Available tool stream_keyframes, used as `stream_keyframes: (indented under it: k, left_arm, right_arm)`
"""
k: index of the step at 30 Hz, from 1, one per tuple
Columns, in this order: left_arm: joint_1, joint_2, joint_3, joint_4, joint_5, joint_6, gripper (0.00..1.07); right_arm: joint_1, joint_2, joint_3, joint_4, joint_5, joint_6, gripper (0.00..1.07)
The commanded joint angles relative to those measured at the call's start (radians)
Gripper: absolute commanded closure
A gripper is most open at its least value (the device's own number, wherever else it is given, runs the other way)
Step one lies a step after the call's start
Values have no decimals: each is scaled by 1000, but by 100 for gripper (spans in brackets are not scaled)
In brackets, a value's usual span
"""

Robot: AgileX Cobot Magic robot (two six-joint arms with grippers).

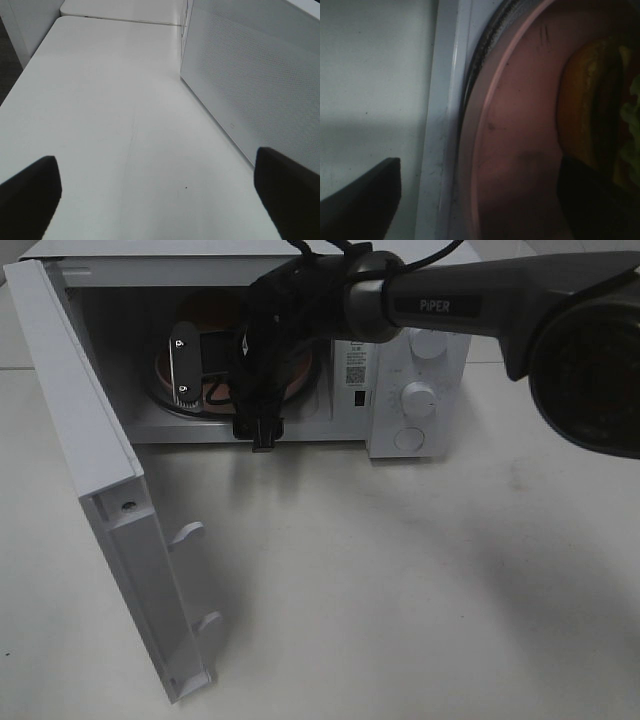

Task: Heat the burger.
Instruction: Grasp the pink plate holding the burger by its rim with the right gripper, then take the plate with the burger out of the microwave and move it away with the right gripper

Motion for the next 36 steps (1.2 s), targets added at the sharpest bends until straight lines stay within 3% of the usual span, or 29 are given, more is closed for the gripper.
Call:
stream_keyframes:
  k: [1,9,10,12,13,14,15,16,28,36]
  left_arm:
    - [1,-22,3,2,-6,2,7]
    - [1,-22,3,7,-6,2,7]
    - [1,-22,3,7,-6,2,7]
    - [1,-22,3,7,-6,2,7]
    - [1,-22,3,7,-6,2,7]
    - [1,-22,3,7,-6,2,7]
    - [1,-22,3,7,-6,2,7]
    - [1,-22,3,7,-6,2,7]
    - [1,-22,3,9,-6,2,7]
    - [1,-22,3,10,-6,2,7]
  right_arm:
    - [2,20,-32,7,21,40,29]
    - [-17,44,-41,43,27,48,51]
    - [-18,45,-41,47,29,48,63]
    - [-19,45,-41,47,30,48,69]
    - [-21,45,-41,47,32,48,85]
    - [-21,45,-41,47,32,48,85]
    - [-21,45,-41,47,39,48,103]
    - [-21,45,-41,47,44,48,107]
    - [-10,24,-39,51,89,-4,107]
    - [1,-30,49,47,68,-100,107]
